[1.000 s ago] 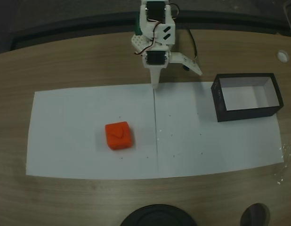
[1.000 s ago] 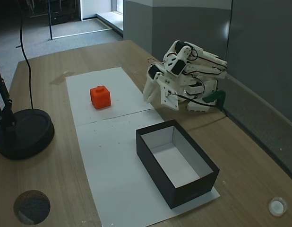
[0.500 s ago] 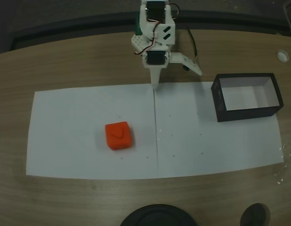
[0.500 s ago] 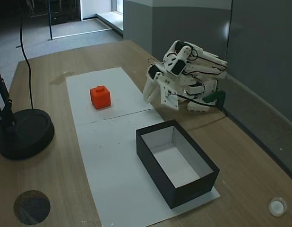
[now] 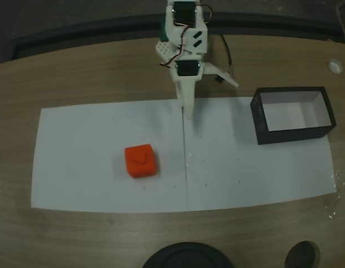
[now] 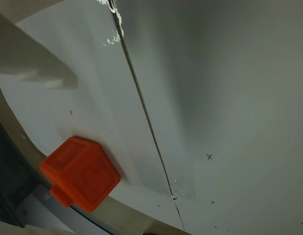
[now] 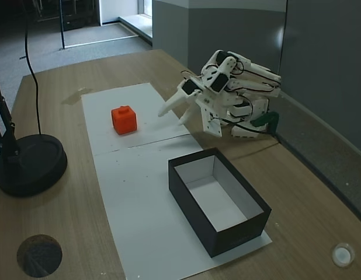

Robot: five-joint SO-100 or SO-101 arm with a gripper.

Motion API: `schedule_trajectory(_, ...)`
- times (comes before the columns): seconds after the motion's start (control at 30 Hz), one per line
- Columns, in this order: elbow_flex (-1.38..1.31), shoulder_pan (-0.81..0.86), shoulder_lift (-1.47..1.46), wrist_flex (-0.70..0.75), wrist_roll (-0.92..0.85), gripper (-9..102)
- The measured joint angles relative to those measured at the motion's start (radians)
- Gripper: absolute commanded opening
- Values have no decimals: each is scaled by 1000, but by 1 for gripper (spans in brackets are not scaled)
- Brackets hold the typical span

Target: Grab a orange square and put it in the box.

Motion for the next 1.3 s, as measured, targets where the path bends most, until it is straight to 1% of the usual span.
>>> schedule_trajectory(0.1,-3,23,0,-81,-3,30)
schedule_trajectory(0.2,-75,81,-3,-140,17,31)
schedule_trajectory(0.4,-308,192,-26,-158,66,31)
schedule_trajectory(0.5,-400,216,-144,-161,66,31)
schedule_trajectory(0.63,-545,221,-417,-161,66,31)
schedule_trajectory(0.87,-861,216,-1085,-160,66,31)
schedule_trajectory(1.03,-1075,218,-1486,-72,66,31)
schedule_trajectory(1.17,-1241,216,-1712,-14,66,31)
schedule_trajectory(1.3,-1347,227,-1853,-12,92,31)
